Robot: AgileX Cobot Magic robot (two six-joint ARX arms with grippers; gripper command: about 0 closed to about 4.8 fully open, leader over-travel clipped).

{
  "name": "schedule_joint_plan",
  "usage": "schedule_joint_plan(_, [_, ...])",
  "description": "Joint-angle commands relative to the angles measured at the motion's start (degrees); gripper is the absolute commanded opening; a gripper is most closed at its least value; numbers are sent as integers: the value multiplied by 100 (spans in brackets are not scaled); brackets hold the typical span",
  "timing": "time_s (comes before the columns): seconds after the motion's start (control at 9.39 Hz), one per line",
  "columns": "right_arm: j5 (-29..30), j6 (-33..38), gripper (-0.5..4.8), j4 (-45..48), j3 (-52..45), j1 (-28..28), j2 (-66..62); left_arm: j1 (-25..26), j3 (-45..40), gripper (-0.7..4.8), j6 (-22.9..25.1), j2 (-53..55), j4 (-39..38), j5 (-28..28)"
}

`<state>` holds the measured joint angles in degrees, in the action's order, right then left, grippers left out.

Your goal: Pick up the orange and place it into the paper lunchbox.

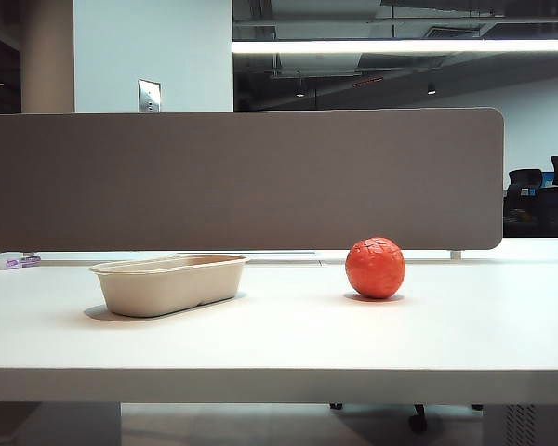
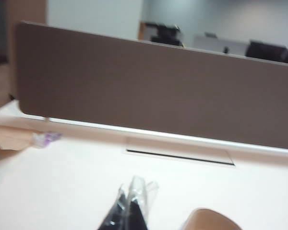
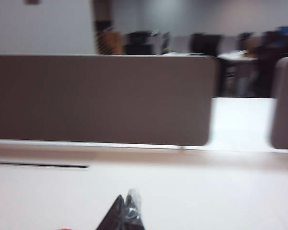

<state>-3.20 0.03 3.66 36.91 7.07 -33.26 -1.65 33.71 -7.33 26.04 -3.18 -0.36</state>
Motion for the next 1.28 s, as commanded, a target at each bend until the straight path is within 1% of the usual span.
schedule_joint_plan(0.11, [905,22,-6,138,1134,520,-1799,-525,1207,-5,343,1622,-7,232])
schedule_joint_plan(0.21, [944,22,-5,138,1237,623,-1996,-645,1338,-5,409,1762,-24,271])
schedule_joint_plan(0.32, [964,24,-6,105,1547,1322,-3088,-1705,2439,-5,540,2424,-1600,337])
schedule_joint_plan(0.43, [966,24,-6,81,1547,1360,-3150,-1768,2549,-5,538,2472,-1856,374])
schedule_joint_plan(0.53, [975,22,-6,44,1545,1436,-3368,-2026,2968,-5,529,2559,-2916,514])
schedule_joint_plan(0.75, [1001,13,-5,79,1545,1434,-3650,-2118,3171,-5,516,2544,-3364,514])
schedule_joint_plan(0.85, [970,-22,40,96,1545,1434,-3757,-2118,3171,-5,518,2549,-3331,514])
schedule_joint_plan(0.96, [920,-138,479,352,1545,1434,-4054,-2118,3171,-5,518,2549,-3331,566])
schedule_joint_plan(1.28, [1110,-153,479,1320,1552,1263,-4791,-2118,3171,-5,518,2551,-3307,809])
